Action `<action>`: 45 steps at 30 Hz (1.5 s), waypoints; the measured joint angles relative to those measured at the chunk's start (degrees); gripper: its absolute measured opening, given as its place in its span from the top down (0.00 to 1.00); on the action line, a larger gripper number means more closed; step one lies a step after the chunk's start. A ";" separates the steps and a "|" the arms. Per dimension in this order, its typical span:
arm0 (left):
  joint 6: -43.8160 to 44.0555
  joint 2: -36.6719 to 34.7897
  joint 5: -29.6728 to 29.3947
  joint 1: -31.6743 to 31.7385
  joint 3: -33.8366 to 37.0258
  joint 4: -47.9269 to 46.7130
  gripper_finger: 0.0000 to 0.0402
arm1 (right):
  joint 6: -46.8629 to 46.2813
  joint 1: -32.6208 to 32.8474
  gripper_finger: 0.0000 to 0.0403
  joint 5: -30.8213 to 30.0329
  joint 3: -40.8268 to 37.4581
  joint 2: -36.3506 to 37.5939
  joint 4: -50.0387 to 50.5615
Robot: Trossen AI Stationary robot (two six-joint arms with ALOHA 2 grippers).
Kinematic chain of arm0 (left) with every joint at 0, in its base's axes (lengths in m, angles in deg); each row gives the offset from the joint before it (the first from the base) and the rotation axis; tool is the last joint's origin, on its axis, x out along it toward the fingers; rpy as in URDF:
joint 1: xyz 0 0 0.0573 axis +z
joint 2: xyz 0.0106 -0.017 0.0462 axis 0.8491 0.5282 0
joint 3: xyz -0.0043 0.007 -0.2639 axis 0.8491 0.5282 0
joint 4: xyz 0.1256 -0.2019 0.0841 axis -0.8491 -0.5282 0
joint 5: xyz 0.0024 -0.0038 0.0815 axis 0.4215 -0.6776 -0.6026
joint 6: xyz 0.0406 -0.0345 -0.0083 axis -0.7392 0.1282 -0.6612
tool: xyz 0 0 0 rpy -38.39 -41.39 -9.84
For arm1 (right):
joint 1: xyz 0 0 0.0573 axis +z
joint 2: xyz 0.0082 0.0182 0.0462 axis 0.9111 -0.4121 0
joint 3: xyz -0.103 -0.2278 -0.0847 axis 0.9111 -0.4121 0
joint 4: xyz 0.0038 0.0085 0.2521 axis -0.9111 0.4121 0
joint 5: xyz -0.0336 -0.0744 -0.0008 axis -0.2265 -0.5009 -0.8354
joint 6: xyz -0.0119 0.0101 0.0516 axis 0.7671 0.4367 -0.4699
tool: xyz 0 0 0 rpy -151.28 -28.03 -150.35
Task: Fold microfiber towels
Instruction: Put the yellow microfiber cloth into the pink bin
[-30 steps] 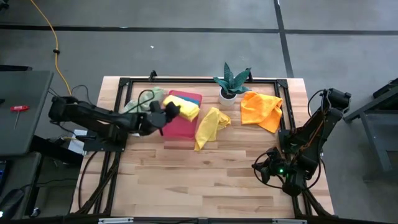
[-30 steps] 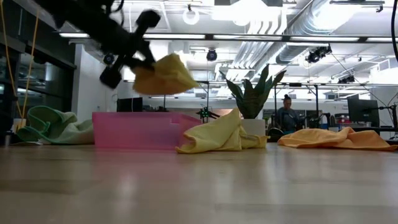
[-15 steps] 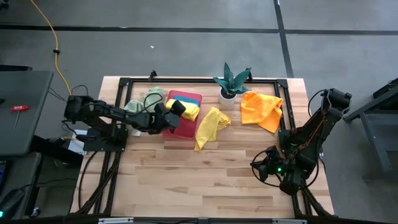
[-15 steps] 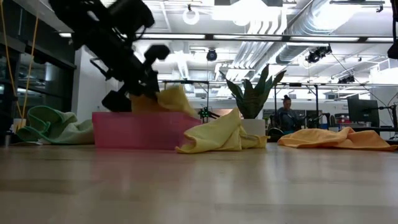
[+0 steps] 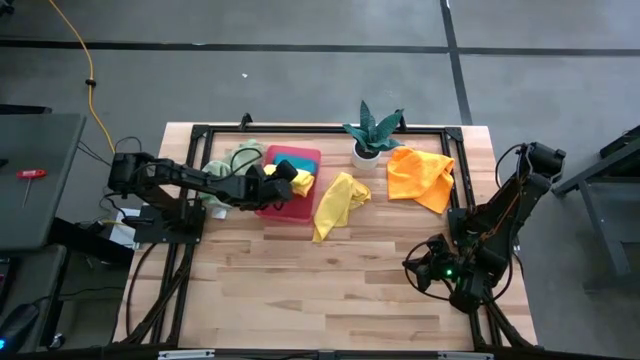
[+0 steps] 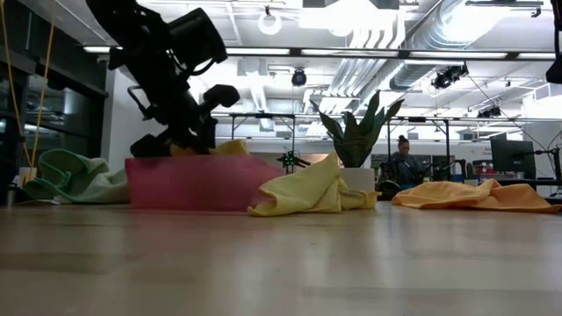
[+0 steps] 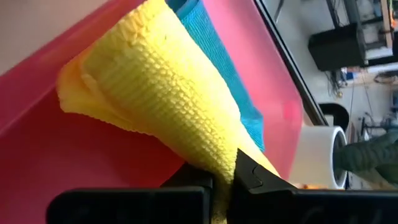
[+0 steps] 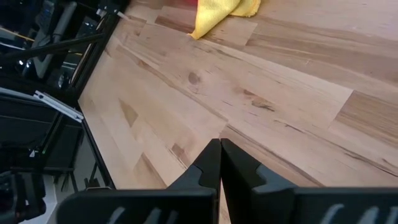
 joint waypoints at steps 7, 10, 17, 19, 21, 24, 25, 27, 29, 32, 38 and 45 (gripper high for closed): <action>-0.52 0.69 0.66 -0.01 -0.09 0.29 1.00 | 0.01 0.00 1.00 -0.01 0.00 0.00 0.41; -0.50 0.71 0.47 -0.03 -0.07 0.61 0.99 | 0.02 0.00 1.00 -0.02 0.00 0.00 0.66; -1.66 0.76 1.49 -0.03 -0.04 1.66 0.87 | 0.02 0.00 1.00 -0.02 0.00 0.00 0.70; -2.96 0.82 2.09 -0.03 0.00 1.64 0.82 | 0.02 0.00 1.00 -0.02 0.00 0.00 0.68; -3.15 0.84 2.09 -0.03 0.02 1.73 0.77 | 0.02 0.02 1.00 -0.02 0.00 0.00 0.68; -3.15 0.82 2.17 -0.10 0.02 1.92 0.70 | 0.02 0.02 1.00 -0.02 0.00 0.00 0.68; -3.15 0.82 2.36 -0.10 0.02 2.02 0.68 | 0.02 0.02 1.00 -0.02 0.00 0.00 0.70; -3.27 0.82 3.05 -0.10 0.02 2.15 0.64 | 0.02 0.02 1.00 -0.04 0.00 0.00 0.78; -3.61 0.49 4.35 -0.18 0.03 2.10 0.60 | 0.04 0.02 1.00 -0.02 0.00 0.00 0.86; -4.78 -0.08 6.28 -0.59 0.09 2.26 0.55 | 0.26 0.02 1.00 -0.02 0.00 0.00 0.89; -5.12 -1.54 11.56 -0.23 0.17 1.77 0.50 | 0.84 0.02 1.00 -0.04 0.00 0.00 1.25; -5.55 -1.71 16.18 -0.03 0.15 1.82 0.54 | 0.81 0.02 1.00 -0.04 0.00 0.00 1.36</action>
